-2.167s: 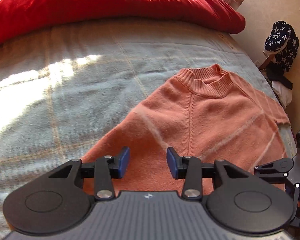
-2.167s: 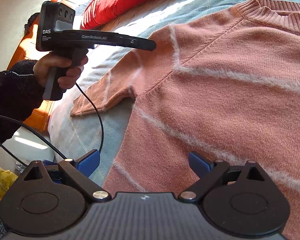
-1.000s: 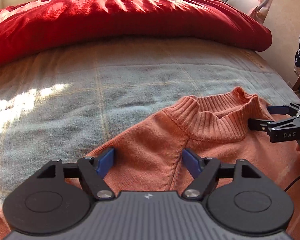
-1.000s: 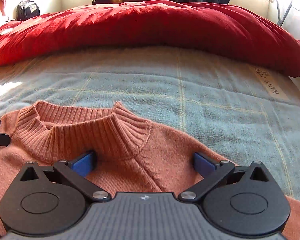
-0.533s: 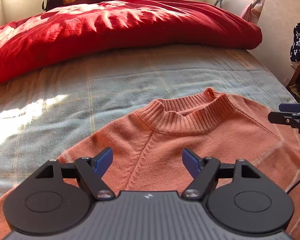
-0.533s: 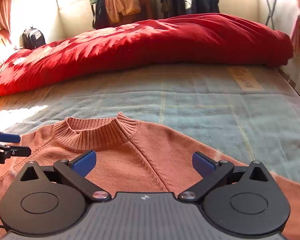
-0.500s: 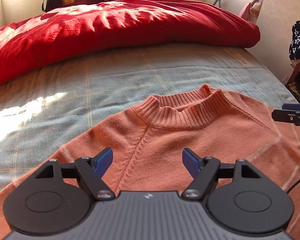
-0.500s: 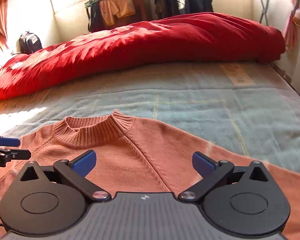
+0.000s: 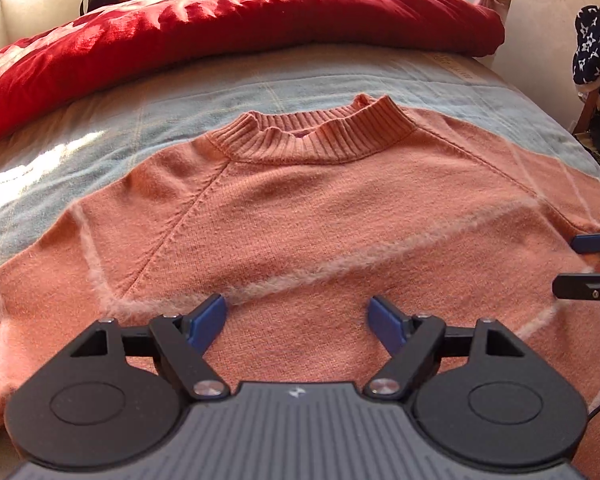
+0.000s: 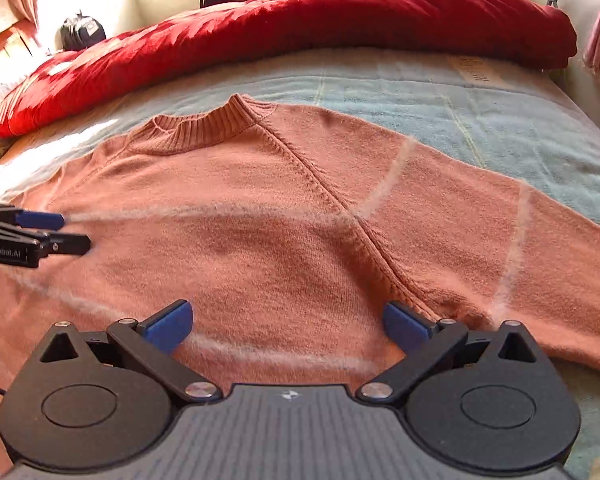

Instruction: Fold clothes

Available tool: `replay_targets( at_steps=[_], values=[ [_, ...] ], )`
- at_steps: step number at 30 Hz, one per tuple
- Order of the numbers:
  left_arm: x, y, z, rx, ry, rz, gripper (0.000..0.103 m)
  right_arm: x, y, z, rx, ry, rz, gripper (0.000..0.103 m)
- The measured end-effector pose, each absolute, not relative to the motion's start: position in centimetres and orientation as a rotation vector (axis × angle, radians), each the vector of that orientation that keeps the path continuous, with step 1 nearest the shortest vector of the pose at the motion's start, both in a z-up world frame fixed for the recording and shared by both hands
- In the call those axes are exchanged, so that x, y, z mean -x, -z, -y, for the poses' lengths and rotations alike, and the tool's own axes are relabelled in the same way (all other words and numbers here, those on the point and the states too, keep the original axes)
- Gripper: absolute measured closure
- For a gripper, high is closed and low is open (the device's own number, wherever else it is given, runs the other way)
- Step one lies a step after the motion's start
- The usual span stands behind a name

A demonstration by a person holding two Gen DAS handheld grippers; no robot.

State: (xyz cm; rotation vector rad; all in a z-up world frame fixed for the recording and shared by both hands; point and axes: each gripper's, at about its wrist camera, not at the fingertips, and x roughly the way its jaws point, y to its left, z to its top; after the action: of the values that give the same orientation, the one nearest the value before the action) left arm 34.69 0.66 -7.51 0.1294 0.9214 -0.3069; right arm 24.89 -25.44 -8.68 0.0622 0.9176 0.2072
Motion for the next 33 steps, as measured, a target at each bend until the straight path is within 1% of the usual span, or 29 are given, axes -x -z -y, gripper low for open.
replay_targets(
  at_steps=[2, 5, 9, 15, 20, 24, 27, 31, 33],
  values=[
    [-33.5, 6.4, -0.7, -0.129, 0.326, -0.887, 0.028, -24.0, 7.6, 25.1, -0.034, -0.197, -0.926, 0.000],
    [-31.3, 6.5, 0.0, -0.165, 0.368, -0.856, 0.026, -23.5, 8.3, 24.2, -0.043, -0.204, -0.952, 0.000],
    [-29.3, 8.4, -0.3, -0.129, 0.320, -0.897, 0.025, -22.8, 9.2, 22.9, -0.045, -0.211, -0.982, 0.000],
    [-25.6, 8.1, -3.0, -0.052, 0.271, -0.942, 0.024, -22.3, 9.6, 22.4, -0.014, -0.187, -0.963, 0.000],
    [-27.5, 7.4, -4.5, -0.051, 0.203, -0.851, 0.024, -22.9, 9.5, 22.1, 0.006, -0.185, -0.998, 0.000],
    [-27.5, 9.0, -6.5, 0.040, 0.105, -0.905, 0.024, -23.5, 9.4, 21.4, 0.031, -0.164, -1.039, 0.000],
    [-25.6, 8.2, -7.2, 0.053, 0.134, -0.943, 0.024, -24.0, 9.4, 21.2, 0.037, -0.147, -1.067, 0.000],
    [-26.2, 5.0, -10.6, 0.095, 0.119, -0.821, 0.025, -24.4, 9.5, 20.7, 0.031, -0.102, -1.083, 0.000],
    [-28.0, 4.3, -12.7, 0.094, 0.079, -0.751, 0.025, -24.5, 9.6, 20.4, 0.032, -0.074, -1.084, 0.000]
  ],
)
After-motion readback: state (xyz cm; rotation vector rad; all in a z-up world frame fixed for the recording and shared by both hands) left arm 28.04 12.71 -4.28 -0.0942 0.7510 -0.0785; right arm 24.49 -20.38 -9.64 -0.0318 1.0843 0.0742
